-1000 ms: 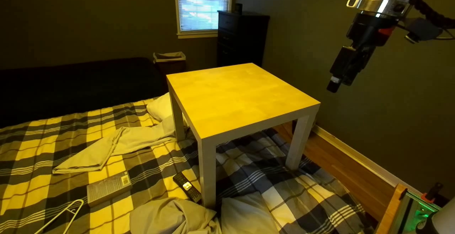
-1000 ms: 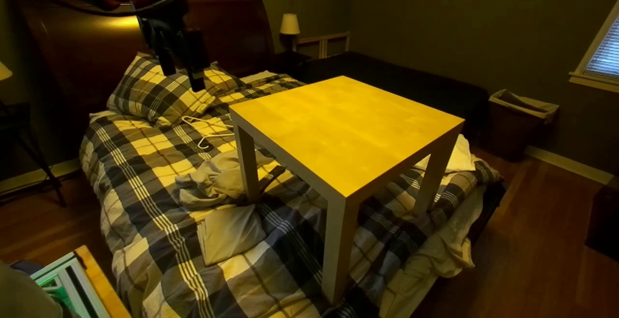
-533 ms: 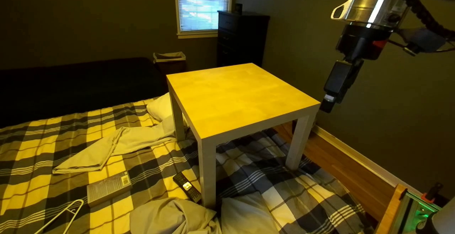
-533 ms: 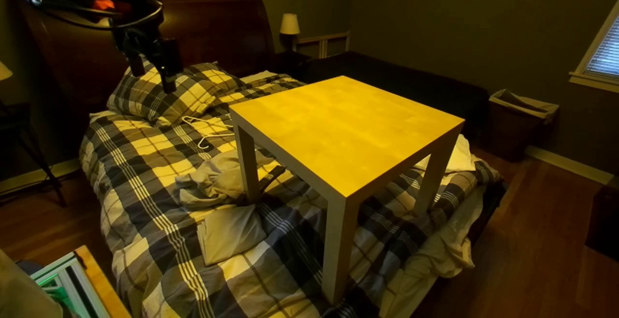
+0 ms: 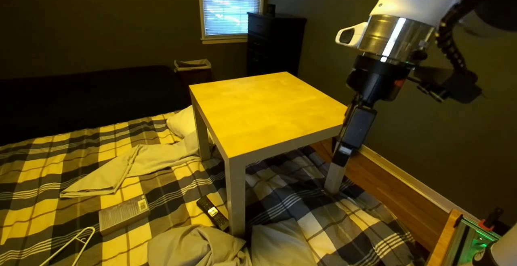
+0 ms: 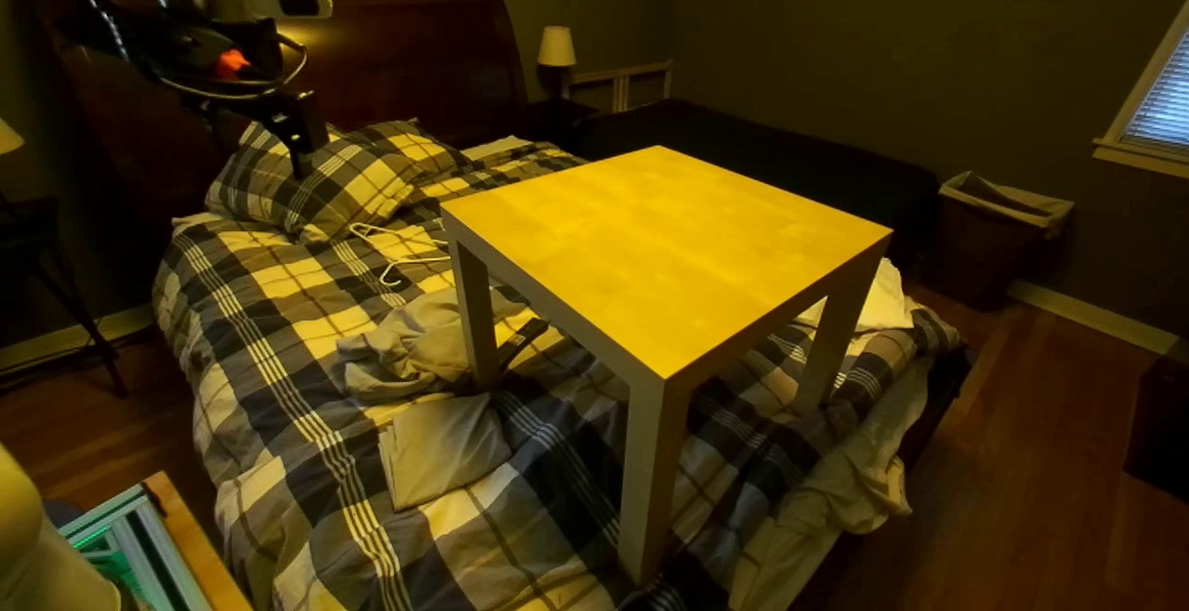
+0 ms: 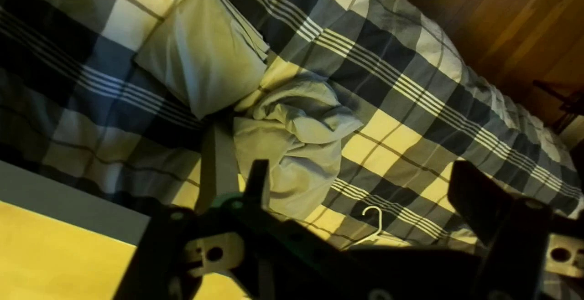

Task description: Put the cloth on the table

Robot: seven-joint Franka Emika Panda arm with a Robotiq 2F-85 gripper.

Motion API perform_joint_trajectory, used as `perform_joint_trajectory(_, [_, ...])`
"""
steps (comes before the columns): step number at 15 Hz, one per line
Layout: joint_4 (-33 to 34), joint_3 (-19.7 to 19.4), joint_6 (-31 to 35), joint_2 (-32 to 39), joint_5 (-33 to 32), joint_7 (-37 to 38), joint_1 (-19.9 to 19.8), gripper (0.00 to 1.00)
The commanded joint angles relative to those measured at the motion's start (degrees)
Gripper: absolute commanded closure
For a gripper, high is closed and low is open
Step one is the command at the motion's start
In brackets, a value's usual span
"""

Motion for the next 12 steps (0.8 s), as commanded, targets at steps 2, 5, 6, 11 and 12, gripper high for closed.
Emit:
perform_joint_trajectory(2, [-1.7,0.6,13.2,8.6,4.5,-9.8,6.8,0.00])
perform_joint_trajectory(5, [-2.0,1.0,23.0,14.8,6.1,-15.1,10.6,0.00])
perform_joint_trajectory(6, [-2.1,1.8,26.9,17.0,5.5,-15.7,11.1,0.00])
perform_joint_trajectory(11, [-1.1,5.2,43.1,30.5,-1.4,-13.6,9.8,0.00])
perform_joint_trajectory(12, [-1.0,5.8,46.0,33.2,-4.2,-12.3,8.8,0.00])
